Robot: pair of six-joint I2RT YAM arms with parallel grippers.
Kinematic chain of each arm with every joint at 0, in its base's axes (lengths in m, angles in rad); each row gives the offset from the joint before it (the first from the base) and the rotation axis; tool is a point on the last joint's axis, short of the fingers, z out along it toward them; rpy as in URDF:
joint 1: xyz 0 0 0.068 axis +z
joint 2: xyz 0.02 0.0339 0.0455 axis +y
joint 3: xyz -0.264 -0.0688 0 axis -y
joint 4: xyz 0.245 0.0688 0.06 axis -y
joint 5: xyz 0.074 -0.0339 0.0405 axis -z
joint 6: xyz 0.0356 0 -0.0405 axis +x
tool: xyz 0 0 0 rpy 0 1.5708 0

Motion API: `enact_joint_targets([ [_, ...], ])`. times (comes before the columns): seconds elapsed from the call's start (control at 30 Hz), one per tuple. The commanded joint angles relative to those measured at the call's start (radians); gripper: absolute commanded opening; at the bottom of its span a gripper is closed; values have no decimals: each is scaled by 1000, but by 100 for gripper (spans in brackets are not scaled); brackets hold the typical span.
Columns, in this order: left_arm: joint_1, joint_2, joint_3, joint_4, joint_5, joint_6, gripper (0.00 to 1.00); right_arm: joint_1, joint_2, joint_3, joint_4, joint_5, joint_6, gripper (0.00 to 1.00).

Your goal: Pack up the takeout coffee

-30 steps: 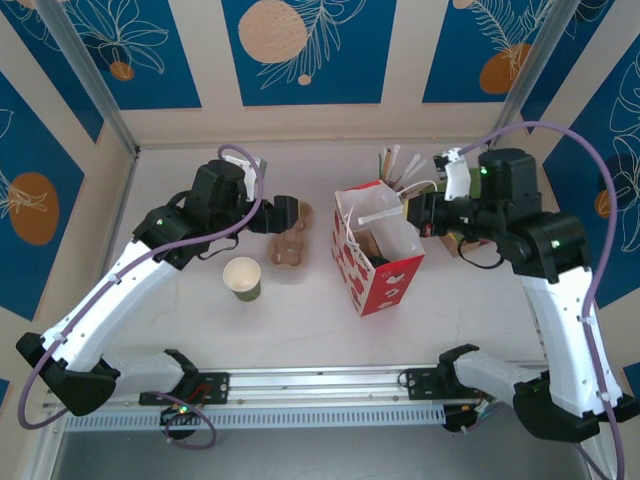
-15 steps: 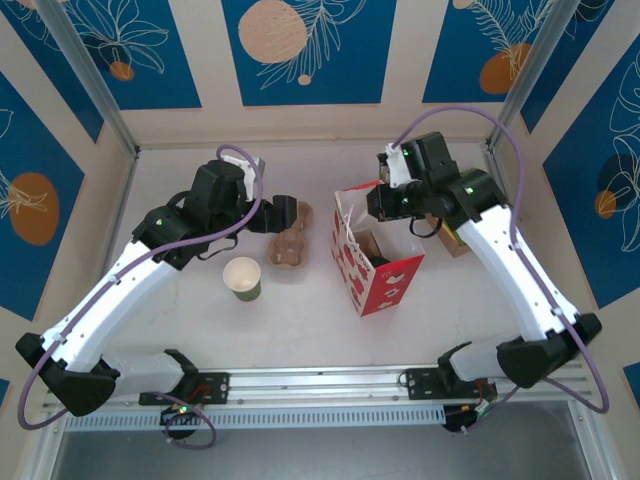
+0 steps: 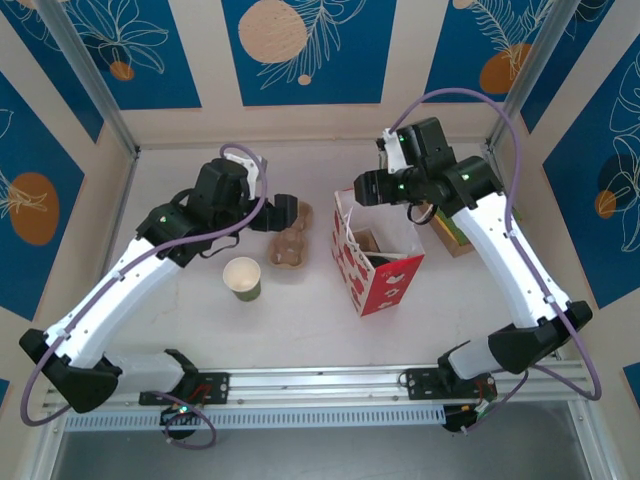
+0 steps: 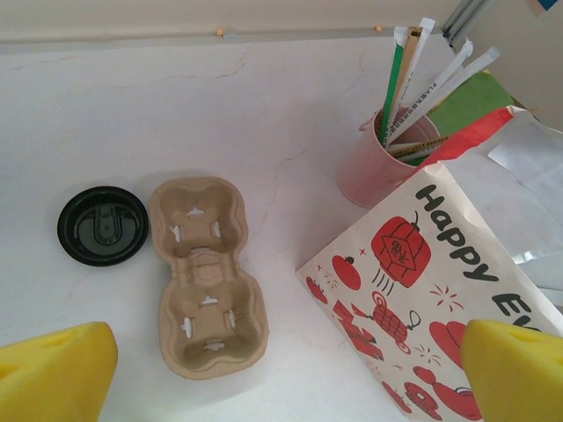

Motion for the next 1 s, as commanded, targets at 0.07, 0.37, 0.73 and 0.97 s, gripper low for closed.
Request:
enact_joint_targets([
  [0.07, 11, 39, 46, -8, 9, 32, 100, -75, -72, 83, -21, 78, 7, 86],
  [0.37, 23, 123, 114, -45, 38, 11, 100, -388, -90, 87, -12, -35, 121, 99],
  [0.73, 53, 139, 138, -74, 38, 60, 100, -606, -8, -87, 62, -74, 227, 99],
  [0.97, 91, 134, 146, -113, 27, 88, 100, -667, 129, -167, 118, -73, 288, 99],
])
